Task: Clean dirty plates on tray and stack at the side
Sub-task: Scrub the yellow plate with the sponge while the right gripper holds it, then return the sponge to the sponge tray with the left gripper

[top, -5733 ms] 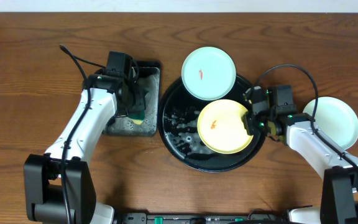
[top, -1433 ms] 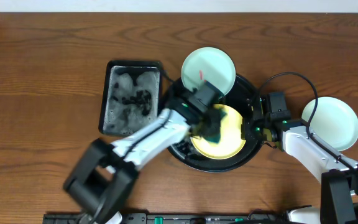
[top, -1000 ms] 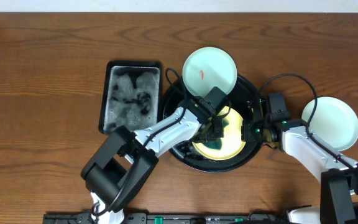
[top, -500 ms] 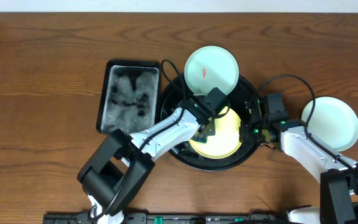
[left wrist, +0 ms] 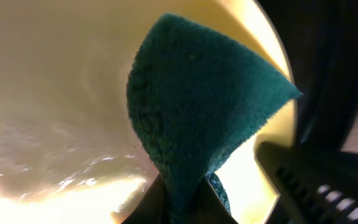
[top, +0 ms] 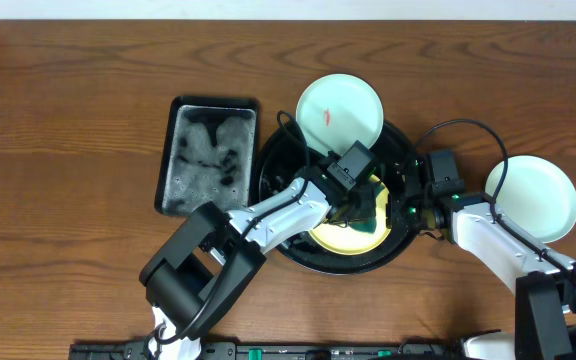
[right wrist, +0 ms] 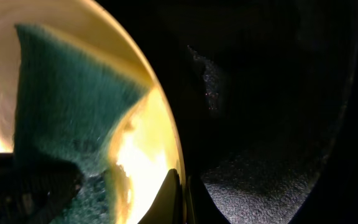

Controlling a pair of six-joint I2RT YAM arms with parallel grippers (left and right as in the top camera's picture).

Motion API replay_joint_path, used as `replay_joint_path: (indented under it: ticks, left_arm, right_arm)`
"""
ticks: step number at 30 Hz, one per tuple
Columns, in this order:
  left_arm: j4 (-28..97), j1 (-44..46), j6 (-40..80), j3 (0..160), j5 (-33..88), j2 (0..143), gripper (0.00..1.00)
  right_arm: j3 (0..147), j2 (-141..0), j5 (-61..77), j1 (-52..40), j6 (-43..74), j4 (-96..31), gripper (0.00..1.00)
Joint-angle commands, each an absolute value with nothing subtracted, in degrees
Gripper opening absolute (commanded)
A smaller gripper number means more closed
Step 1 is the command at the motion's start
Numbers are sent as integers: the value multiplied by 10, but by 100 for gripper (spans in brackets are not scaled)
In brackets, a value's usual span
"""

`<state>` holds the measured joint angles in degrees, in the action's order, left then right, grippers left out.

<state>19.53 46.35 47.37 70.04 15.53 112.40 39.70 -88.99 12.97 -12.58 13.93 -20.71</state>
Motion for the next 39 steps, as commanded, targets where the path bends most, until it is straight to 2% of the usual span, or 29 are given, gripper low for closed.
replay_joint_path:
  ticks: [1, 7, 13, 20, 30, 39]
  left_arm:
    - [274, 457, 437, 686, 75, 1144, 7]
    - [334, 452, 375, 687, -102, 1144, 7]
    - [348, 452, 375, 697, -144, 1144, 7]
    - [386, 452, 363, 712, -265, 1144, 7]
    - [408, 452, 332, 716, -353, 1116, 7]
    - [431, 447, 332, 717, -358, 994, 8]
  right_arm:
    - [397, -892, 103, -121, 121, -216, 1]
    - [397, -892, 103, -121, 121, -214, 1]
    - [397, -892, 103, -121, 121, -216, 1]
    - [397, -892, 92, -121, 121, -217, 1]
    - [397, -892, 92, -121, 121, -225, 1]
    - [397, -892, 92, -121, 121, -232, 1]
